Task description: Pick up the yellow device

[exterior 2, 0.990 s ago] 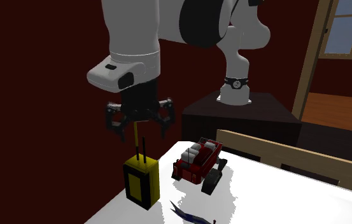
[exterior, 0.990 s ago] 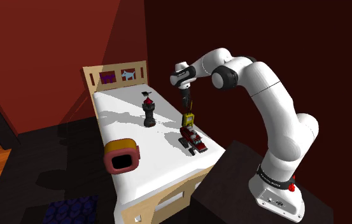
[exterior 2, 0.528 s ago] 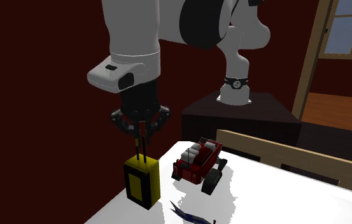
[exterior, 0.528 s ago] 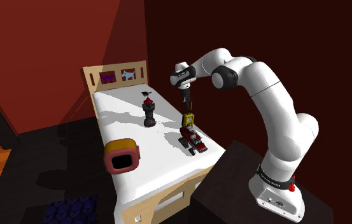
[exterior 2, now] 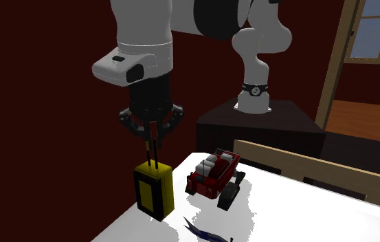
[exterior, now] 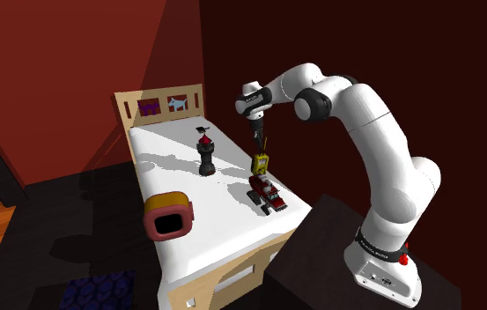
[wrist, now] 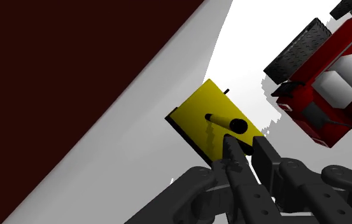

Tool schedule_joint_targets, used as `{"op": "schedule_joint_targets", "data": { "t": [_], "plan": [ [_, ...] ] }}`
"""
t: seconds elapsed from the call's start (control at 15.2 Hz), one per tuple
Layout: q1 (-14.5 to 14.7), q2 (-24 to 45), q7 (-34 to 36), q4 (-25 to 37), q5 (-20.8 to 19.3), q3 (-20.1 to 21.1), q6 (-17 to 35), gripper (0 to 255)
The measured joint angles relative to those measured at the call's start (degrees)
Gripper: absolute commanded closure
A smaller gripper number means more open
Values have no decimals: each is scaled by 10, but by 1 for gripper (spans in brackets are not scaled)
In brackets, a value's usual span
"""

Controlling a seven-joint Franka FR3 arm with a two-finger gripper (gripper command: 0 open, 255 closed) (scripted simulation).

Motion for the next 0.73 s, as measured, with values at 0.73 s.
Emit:
{"op": "schedule_joint_targets", "data": {
  "t": [0.73],
  "plan": [
    [2,-32,-2,28,-5,-4,-59,255]
  ]
}}
